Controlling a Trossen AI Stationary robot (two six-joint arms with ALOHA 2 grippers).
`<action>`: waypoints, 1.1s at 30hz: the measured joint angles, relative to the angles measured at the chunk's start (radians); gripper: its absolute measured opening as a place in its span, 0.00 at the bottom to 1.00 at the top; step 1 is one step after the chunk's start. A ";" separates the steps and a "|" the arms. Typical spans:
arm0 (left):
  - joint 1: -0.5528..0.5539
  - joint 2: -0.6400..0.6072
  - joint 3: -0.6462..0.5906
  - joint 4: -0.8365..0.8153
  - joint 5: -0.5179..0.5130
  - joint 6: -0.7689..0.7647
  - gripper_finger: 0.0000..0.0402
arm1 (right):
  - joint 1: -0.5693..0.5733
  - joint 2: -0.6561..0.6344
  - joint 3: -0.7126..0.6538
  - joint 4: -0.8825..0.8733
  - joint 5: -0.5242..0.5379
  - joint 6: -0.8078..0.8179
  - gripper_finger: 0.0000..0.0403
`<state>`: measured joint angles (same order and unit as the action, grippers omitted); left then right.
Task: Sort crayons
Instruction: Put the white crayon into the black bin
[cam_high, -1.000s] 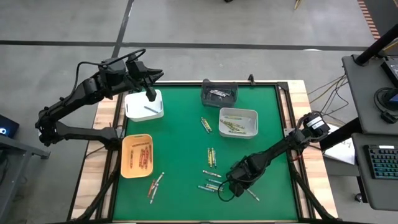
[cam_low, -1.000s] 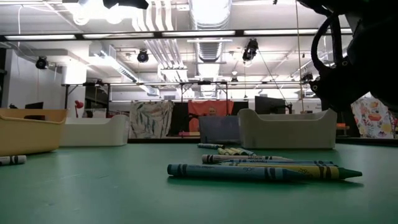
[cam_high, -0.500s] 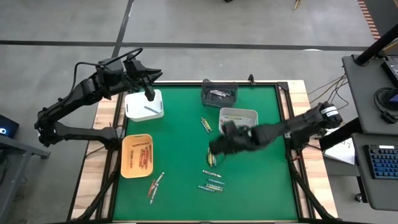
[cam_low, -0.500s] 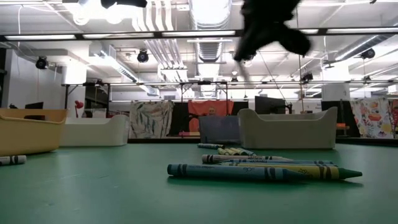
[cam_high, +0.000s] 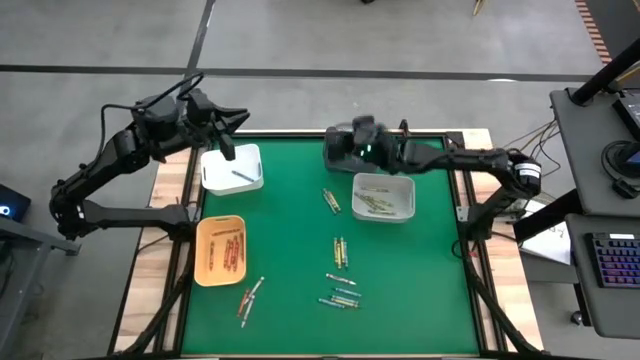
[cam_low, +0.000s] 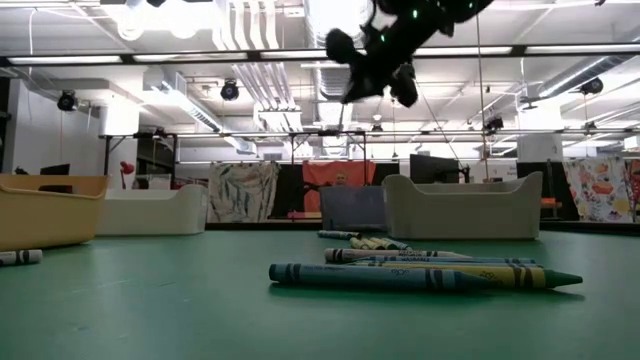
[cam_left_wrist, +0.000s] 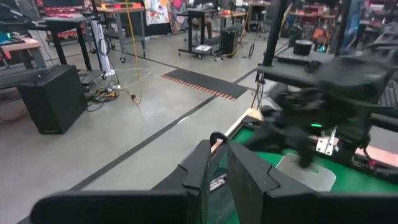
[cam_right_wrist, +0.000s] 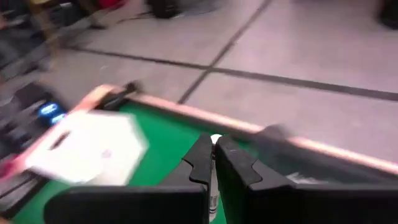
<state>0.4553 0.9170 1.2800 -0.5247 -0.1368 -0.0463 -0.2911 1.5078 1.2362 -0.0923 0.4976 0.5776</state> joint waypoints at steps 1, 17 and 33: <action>0.000 -0.005 0.000 0.000 0.000 -0.001 0.09 | -0.032 0.000 0.000 -0.009 0.000 0.000 0.02; 0.000 -0.016 0.014 0.008 -0.001 0.004 0.09 | -0.235 0.110 -0.022 -0.202 -0.001 -0.008 0.02; 0.000 -0.015 0.014 -0.027 -0.001 -0.023 0.09 | -0.228 0.169 -0.020 -0.157 -0.152 0.068 0.08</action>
<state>0.4553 0.9016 1.2942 -0.5514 -0.1375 -0.0696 -0.5194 1.6765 1.2163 -0.2489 0.3455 0.6456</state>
